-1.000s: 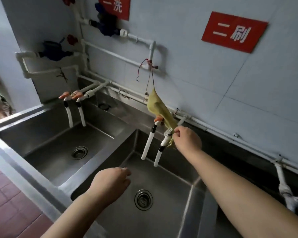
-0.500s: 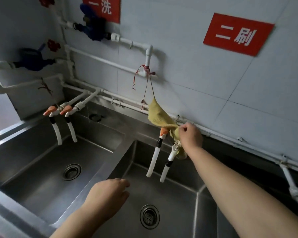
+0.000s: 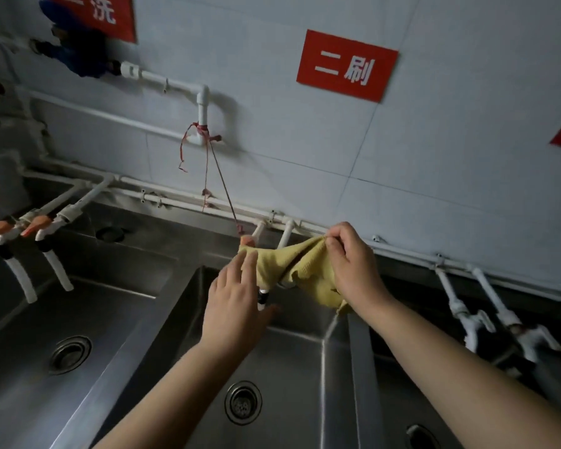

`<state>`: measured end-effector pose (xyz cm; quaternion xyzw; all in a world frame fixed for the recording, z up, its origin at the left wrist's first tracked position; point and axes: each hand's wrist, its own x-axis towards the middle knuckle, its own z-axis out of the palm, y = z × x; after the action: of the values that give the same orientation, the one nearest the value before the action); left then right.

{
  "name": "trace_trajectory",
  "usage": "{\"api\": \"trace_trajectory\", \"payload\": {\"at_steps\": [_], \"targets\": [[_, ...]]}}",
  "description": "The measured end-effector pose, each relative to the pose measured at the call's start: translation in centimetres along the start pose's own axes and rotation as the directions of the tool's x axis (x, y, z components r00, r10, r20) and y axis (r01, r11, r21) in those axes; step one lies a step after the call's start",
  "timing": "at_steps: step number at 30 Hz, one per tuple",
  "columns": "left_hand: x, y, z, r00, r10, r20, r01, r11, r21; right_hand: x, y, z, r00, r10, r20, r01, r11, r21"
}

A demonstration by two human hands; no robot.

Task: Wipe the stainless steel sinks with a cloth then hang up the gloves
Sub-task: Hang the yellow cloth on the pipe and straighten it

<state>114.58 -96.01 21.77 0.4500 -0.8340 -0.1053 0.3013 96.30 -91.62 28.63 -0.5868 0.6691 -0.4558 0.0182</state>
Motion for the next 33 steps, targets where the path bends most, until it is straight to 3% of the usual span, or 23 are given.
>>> {"api": "trace_trajectory", "payload": {"at_steps": [4,9,12,15,18,24,28,33], "targets": [[-0.3,2.5,1.4,0.995,0.033,0.097,-0.035,0.999,0.025,-2.4,0.2,-3.7,0.997,0.045,0.061,-0.046,0.999,0.007],[-1.5,6.4,1.3,0.991,0.129,0.02,-0.121,0.963,-0.24,-5.7,2.5,-9.0,0.987,0.153,0.048,-0.146,0.982,-0.117],[-2.5,10.1,0.8,0.989,0.08,0.125,-0.022,0.911,-0.412,-8.6,4.7,-12.5,0.969,0.247,0.014,-0.239,0.949,-0.205],[-3.8,14.7,0.4,0.967,0.167,0.193,-0.058,0.879,-0.473,-12.4,6.4,-15.3,0.952,0.306,-0.014,-0.299,0.918,-0.261],[-5.4,19.7,0.2,0.939,0.263,0.223,-0.148,0.891,-0.429,-16.4,7.0,-17.3,0.952,0.298,-0.064,-0.305,0.93,-0.203],[-9.4,27.3,0.6,0.87,0.384,0.309,-0.306,0.913,-0.271,-24.8,5.8,-20.3,0.947,0.32,0.017,-0.313,0.913,0.263],[-12.2,29.6,0.9,0.858,0.384,0.341,-0.331,0.921,-0.203,-28.0,5.7,-22.2,0.924,0.375,0.075,-0.382,0.894,0.234],[-14.8,29.9,1.0,0.857,0.337,0.389,-0.286,0.94,-0.185,-30.0,6.0,-25.1,0.907,0.416,-0.056,-0.415,0.909,0.034]]}}
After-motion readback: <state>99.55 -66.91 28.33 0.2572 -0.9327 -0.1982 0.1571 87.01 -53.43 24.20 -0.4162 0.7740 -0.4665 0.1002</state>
